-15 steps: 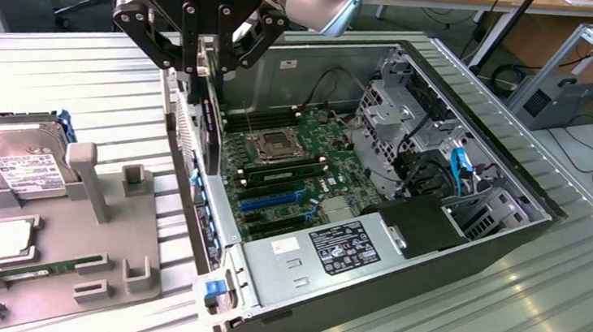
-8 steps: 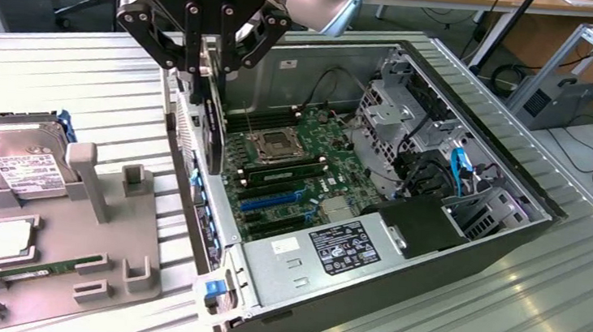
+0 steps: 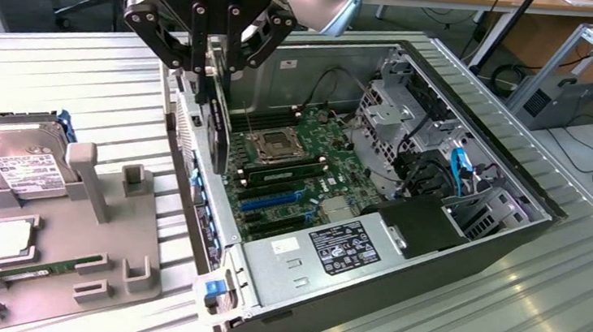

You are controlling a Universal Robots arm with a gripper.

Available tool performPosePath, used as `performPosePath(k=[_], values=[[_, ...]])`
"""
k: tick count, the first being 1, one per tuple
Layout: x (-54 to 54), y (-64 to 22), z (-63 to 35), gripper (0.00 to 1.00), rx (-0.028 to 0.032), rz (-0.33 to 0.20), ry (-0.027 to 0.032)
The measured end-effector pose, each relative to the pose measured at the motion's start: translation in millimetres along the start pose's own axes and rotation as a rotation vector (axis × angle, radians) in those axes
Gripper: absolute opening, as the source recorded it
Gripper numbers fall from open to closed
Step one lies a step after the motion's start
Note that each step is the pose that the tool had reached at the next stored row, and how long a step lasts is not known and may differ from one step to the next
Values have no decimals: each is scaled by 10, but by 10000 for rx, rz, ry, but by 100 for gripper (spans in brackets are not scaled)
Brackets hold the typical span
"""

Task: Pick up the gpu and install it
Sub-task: 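Pick up the gpu and move the gpu toward the slot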

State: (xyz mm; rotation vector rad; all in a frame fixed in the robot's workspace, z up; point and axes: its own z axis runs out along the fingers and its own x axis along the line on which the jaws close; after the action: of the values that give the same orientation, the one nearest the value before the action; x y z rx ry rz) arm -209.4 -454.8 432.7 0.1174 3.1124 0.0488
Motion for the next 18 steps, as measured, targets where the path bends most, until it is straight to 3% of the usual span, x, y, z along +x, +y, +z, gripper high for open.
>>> performPosePath(k=[18], values=[[-63, 5, 2, 26, 0, 0, 0]])
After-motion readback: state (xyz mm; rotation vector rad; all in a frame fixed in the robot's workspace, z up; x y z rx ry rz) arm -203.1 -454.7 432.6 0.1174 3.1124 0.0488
